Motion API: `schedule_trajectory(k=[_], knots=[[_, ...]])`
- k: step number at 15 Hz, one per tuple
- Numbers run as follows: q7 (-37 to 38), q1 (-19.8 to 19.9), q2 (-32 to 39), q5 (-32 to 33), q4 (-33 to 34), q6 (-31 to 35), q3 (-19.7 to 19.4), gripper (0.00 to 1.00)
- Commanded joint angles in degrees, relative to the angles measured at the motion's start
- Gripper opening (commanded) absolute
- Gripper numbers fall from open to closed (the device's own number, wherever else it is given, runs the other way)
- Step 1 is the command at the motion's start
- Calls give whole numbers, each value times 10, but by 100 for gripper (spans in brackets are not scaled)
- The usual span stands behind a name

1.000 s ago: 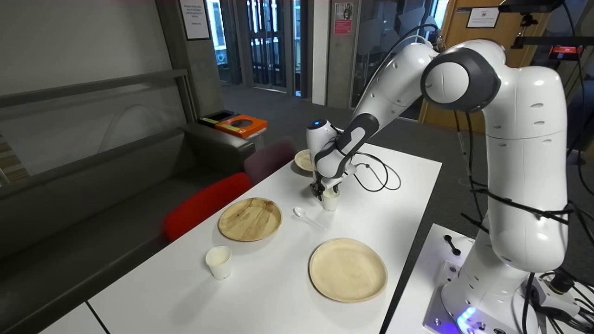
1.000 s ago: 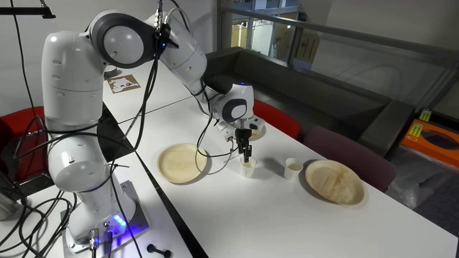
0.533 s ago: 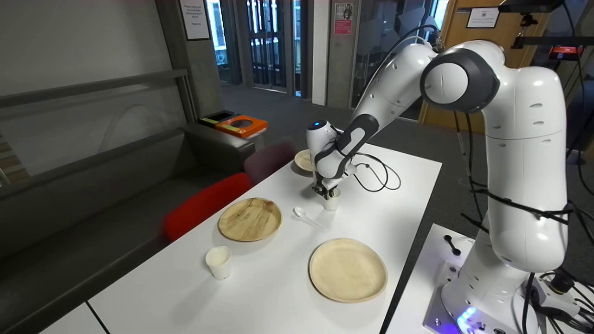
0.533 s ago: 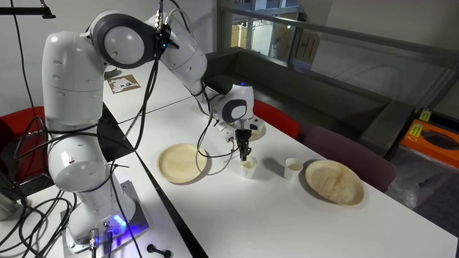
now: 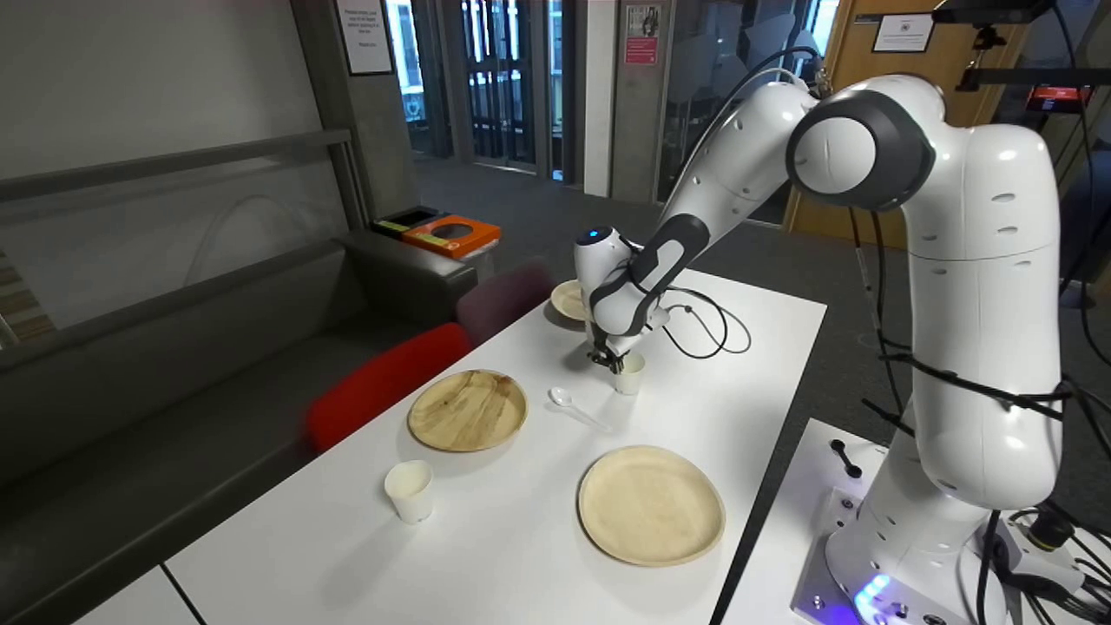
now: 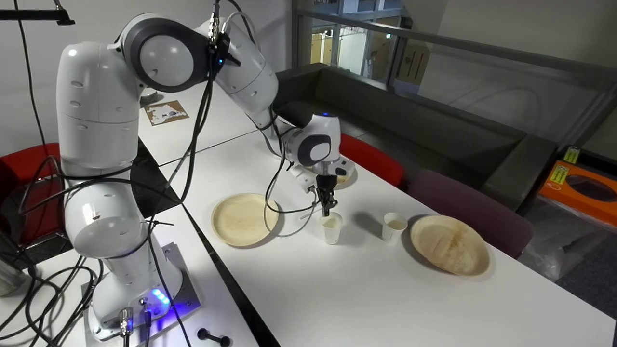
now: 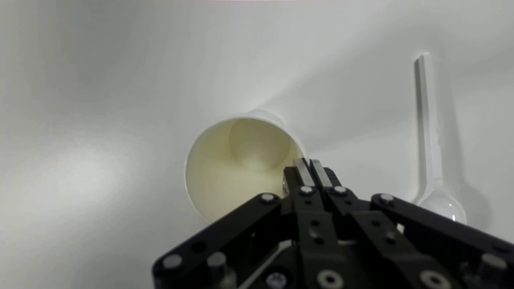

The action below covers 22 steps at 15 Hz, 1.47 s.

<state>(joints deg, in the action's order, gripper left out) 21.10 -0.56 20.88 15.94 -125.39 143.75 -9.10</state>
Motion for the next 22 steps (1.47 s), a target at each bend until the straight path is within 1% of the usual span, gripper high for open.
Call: schedule_trajectory(k=[1, 6, 11, 15, 18, 22], knots=[[-19, 0, -20, 8, -44, 30, -7, 1], [-25, 1, -45, 19, -86, 60, -11, 1], [-51, 6, -74, 18, -129, 74, -14, 1], [-74, 10, -112, 20, -172, 80, -13, 1], [-85, 12, -149, 33, -213, 98, -14, 1], [-90, 16, -172, 39, -244, 115, -8, 1]])
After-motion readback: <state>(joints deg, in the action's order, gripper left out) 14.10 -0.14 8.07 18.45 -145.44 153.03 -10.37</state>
